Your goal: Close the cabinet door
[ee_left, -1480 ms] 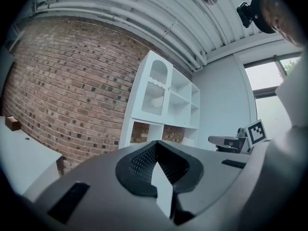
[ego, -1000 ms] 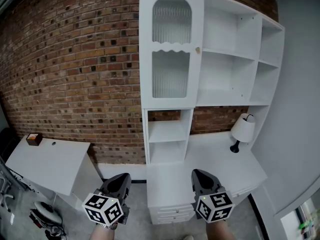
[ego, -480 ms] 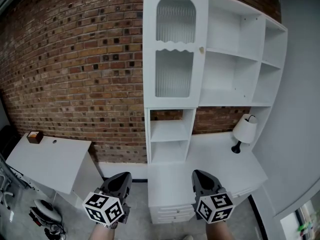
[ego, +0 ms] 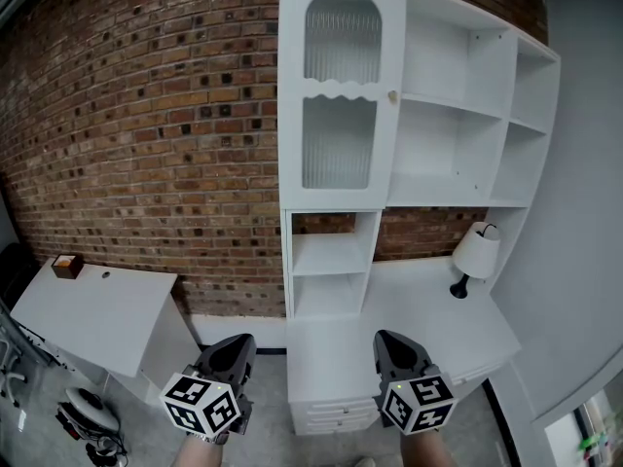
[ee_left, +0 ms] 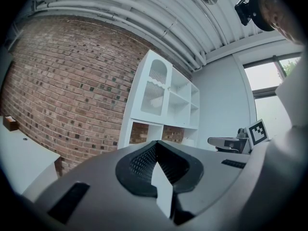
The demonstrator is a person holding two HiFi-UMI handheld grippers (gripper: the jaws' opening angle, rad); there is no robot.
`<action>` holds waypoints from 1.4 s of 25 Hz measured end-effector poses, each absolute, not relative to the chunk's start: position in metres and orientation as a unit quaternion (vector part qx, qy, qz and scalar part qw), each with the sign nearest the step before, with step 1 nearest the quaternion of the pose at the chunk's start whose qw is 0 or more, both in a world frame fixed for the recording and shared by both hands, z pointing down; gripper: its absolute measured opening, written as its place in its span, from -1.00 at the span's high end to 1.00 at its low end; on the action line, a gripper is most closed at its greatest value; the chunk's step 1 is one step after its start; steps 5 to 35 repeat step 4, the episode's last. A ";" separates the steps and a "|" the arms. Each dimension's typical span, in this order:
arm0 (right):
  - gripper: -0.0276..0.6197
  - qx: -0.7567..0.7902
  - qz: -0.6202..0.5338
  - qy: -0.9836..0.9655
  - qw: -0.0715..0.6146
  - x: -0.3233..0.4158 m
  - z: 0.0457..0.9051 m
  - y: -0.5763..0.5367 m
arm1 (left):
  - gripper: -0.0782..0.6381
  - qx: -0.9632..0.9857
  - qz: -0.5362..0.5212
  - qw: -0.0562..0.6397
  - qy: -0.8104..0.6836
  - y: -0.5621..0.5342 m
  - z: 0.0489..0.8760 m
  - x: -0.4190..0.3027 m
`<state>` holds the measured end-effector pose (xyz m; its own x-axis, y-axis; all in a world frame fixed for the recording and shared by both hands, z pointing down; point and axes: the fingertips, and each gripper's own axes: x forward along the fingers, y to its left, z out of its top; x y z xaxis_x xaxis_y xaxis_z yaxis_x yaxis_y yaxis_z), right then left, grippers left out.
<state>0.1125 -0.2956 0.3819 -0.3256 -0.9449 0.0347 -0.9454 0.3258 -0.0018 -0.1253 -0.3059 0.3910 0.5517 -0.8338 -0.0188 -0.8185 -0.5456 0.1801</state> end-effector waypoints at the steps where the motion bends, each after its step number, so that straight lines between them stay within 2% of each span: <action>1: 0.83 0.581 0.011 -0.814 0.014 0.113 0.382 -0.296 | 0.76 0.877 -0.051 0.075 -0.471 -0.306 0.391 -0.125; 35: 0.83 0.581 0.011 -0.813 0.014 0.114 0.382 -0.296 | 0.76 0.877 -0.052 0.076 -0.471 -0.307 0.390 -0.125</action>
